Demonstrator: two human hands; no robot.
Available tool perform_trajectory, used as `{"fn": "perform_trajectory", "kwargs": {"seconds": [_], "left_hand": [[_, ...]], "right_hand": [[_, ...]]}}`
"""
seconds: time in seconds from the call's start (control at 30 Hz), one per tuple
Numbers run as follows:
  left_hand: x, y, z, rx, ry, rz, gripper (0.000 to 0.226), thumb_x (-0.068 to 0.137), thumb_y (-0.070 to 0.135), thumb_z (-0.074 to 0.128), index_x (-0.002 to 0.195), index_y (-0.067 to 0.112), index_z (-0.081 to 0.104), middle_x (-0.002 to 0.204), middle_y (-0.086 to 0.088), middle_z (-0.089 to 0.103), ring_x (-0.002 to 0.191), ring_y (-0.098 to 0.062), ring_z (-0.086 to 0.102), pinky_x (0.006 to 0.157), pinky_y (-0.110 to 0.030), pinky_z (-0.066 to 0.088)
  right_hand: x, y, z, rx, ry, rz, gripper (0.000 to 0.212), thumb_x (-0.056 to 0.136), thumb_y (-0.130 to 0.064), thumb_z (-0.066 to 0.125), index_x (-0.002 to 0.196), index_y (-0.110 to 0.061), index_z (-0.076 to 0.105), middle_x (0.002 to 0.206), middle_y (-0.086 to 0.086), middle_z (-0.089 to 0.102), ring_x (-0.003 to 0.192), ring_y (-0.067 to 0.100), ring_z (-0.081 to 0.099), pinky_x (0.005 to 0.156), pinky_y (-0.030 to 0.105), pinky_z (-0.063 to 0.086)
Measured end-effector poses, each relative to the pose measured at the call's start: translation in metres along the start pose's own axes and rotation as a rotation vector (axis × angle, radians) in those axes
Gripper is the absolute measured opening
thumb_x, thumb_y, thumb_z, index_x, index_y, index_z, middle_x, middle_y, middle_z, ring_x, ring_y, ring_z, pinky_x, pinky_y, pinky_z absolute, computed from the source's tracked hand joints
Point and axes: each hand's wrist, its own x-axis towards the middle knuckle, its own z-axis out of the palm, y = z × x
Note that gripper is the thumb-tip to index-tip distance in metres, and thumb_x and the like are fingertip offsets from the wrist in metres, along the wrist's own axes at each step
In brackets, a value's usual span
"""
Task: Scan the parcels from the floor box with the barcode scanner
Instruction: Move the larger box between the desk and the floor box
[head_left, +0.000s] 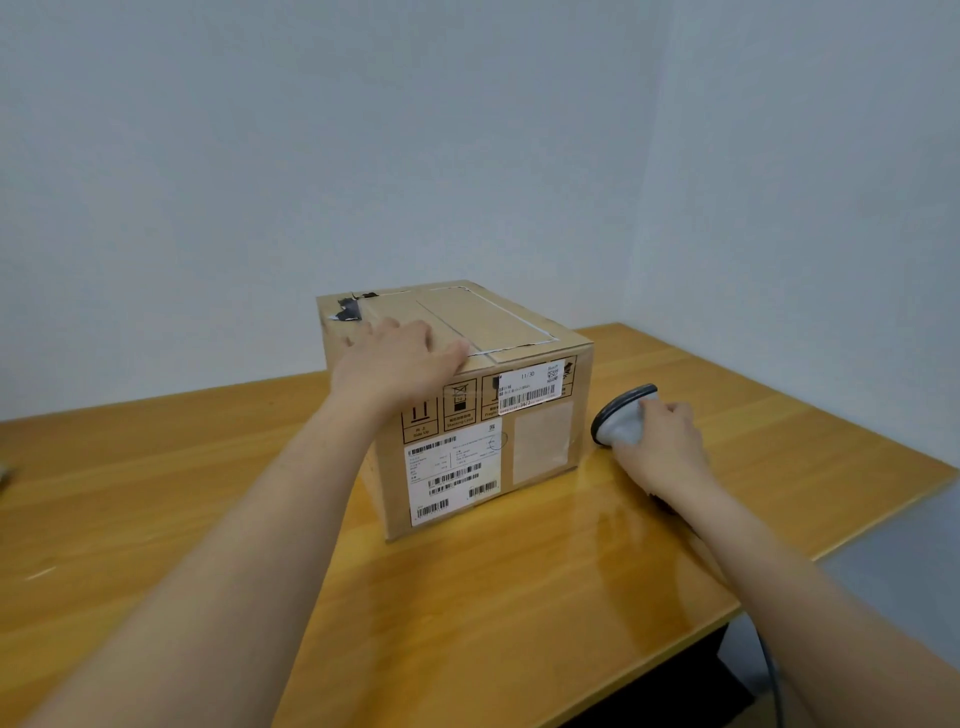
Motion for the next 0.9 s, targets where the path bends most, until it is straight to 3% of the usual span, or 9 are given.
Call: {"fn": "perform_trajectory", "kwargs": {"seconds": [0.1, 0.2, 0.3, 0.43, 0.57, 0.67, 0.73, 0.8, 0.9], "left_hand": [[-0.003, -0.001, 0.001, -0.116, 0.077, -0.153, 0.066, 0.09, 0.055, 0.036, 0.141, 0.014, 0.039, 0.15, -0.016, 0.033, 0.139, -0.037, 0.024, 0.111, -0.054, 0.022], [-0.003, -0.004, 0.002, -0.272, 0.103, -0.246, 0.069, 0.09, 0.051, 0.041, 0.144, 0.009, 0.03, 0.15, -0.019, 0.028, 0.138, -0.039, 0.023, 0.11, -0.056, 0.025], [-0.003, -0.005, 0.002, -0.397, 0.105, -0.312, 0.076, 0.088, 0.051, 0.047, 0.145, 0.005, 0.026, 0.147, -0.02, 0.03, 0.134, -0.04, 0.028, 0.108, -0.051, 0.031], [-0.006, -0.005, 0.001, -0.502, 0.094, -0.363, 0.088, 0.085, 0.054, 0.053, 0.148, 0.004, 0.016, 0.147, -0.021, 0.028, 0.132, -0.04, 0.035, 0.104, -0.045, 0.034], [-0.01, -0.007, 0.0, -0.646, 0.06, -0.414, 0.097, 0.082, 0.056, 0.061, 0.147, 0.002, 0.013, 0.143, -0.02, 0.035, 0.129, -0.037, 0.041, 0.097, -0.043, 0.041], [-0.013, -0.008, -0.004, -0.746, -0.004, -0.465, 0.095, 0.08, 0.058, 0.063, 0.141, -0.002, 0.02, 0.13, -0.015, 0.049, 0.121, -0.035, 0.049, 0.084, -0.042, 0.044], [-0.017, -0.009, -0.007, -0.772, -0.074, -0.46, 0.088, 0.078, 0.06, 0.064, 0.134, -0.001, 0.035, 0.12, -0.013, 0.057, 0.109, -0.036, 0.056, 0.073, -0.04, 0.045], [-0.023, -0.011, -0.01, -0.808, -0.117, -0.46, 0.077, 0.075, 0.061, 0.068, 0.122, 0.004, 0.048, 0.11, -0.017, 0.064, 0.099, -0.038, 0.061, 0.075, -0.046, 0.051], [-0.035, -0.011, -0.016, -0.837, -0.142, -0.446, 0.067, 0.073, 0.058, 0.071, 0.11, 0.005, 0.052, 0.103, -0.02, 0.067, 0.094, -0.042, 0.064, 0.083, -0.062, 0.05]], "right_hand": [[0.001, -0.016, -0.01, 0.217, 0.205, -0.155, 0.058, 0.093, -0.029, 0.056, 0.144, -0.008, 0.039, 0.144, 0.016, 0.039, 0.133, 0.032, 0.039, 0.108, 0.041, 0.033], [0.001, -0.037, -0.018, 0.487, 0.076, -0.219, 0.068, 0.097, -0.046, 0.045, 0.153, -0.016, 0.023, 0.158, 0.006, 0.026, 0.144, 0.022, 0.029, 0.116, 0.041, 0.026], [0.002, -0.053, -0.019, 0.712, -0.12, -0.131, 0.073, 0.096, -0.055, 0.04, 0.156, -0.022, 0.015, 0.161, -0.004, 0.021, 0.148, 0.017, 0.021, 0.118, 0.037, 0.02], [-0.005, -0.063, -0.012, 0.715, -0.247, -0.109, 0.089, 0.076, -0.077, 0.038, 0.149, -0.026, 0.032, 0.151, -0.005, 0.043, 0.14, 0.021, 0.037, 0.115, 0.044, 0.029], [-0.01, -0.057, -0.014, 0.708, -0.175, -0.11, 0.054, 0.094, -0.059, 0.034, 0.13, -0.023, 0.052, 0.13, -0.005, 0.057, 0.122, 0.018, 0.05, 0.103, 0.039, 0.04], [-0.013, -0.052, -0.02, 0.754, -0.2, -0.068, 0.075, 0.073, -0.085, 0.028, 0.111, -0.031, 0.065, 0.12, -0.005, 0.065, 0.114, 0.02, 0.059, 0.104, 0.046, 0.043], [-0.016, -0.047, -0.025, 0.763, -0.237, -0.041, 0.078, 0.067, -0.092, 0.025, 0.105, -0.038, 0.066, 0.125, -0.005, 0.064, 0.117, 0.02, 0.058, 0.105, 0.05, 0.042], [-0.022, -0.043, -0.031, 0.787, -0.282, -0.003, 0.068, 0.074, -0.088, 0.027, 0.114, -0.043, 0.059, 0.133, -0.009, 0.058, 0.122, 0.022, 0.053, 0.103, 0.053, 0.041], [-0.028, -0.037, -0.032, 0.847, -0.38, 0.09, 0.071, 0.075, -0.083, 0.036, 0.131, -0.041, 0.042, 0.138, -0.009, 0.051, 0.123, 0.029, 0.049, 0.09, 0.062, 0.042]]}}
